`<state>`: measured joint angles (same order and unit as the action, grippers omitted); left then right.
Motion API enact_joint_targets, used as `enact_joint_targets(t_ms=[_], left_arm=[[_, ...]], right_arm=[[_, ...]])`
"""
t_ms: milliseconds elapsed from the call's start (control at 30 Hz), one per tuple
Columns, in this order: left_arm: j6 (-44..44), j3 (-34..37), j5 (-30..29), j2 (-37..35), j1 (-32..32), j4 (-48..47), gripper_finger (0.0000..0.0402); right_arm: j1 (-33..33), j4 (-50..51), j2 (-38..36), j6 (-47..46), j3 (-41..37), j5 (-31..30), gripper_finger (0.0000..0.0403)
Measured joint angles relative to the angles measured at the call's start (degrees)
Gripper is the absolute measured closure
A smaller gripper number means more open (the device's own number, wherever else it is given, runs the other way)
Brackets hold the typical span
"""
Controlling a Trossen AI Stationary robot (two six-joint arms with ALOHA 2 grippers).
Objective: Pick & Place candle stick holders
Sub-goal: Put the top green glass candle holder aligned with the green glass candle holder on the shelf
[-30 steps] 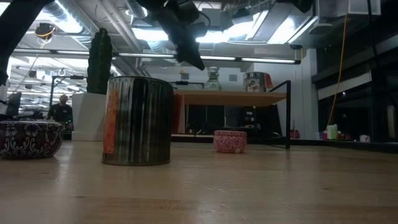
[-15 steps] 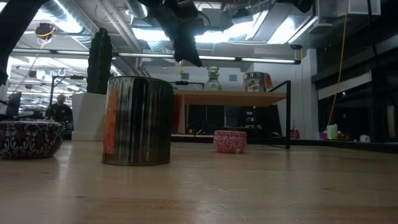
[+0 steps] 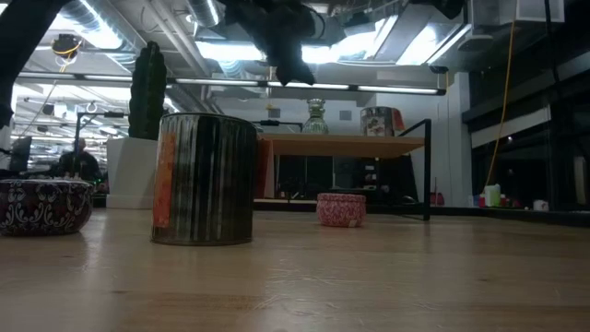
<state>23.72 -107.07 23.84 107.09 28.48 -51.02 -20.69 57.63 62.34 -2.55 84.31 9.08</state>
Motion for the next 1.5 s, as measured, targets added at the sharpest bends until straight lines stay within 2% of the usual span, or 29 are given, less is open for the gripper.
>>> enact_joint_targets(t_ms=[167,433,800,1500], left_arm=[[1.07,-0.09,-4.80,0.55,-0.93,4.05,0.0400],[1.10,0.00,-8.80,2.33,-0.23,5.13,0.0400],[1.08,0.00,-9.99,3.50,-0.23,6.53,0.0400],[2.52,0.00,-15.74,3.54,-0.25,8.05,0.0400]], right_arm=[[0.00,0.00,-0.01,0.00,0.00,0.00,0.0402],[0.00,0.00,0.01,0.00,0.02,-0.02,0.0402],[0.00,0.00,0.01,-0.07,0.00,-0.02,0.0402],[0.00,0.00,0.01,-0.02,0.00,-1.57,0.0402]])
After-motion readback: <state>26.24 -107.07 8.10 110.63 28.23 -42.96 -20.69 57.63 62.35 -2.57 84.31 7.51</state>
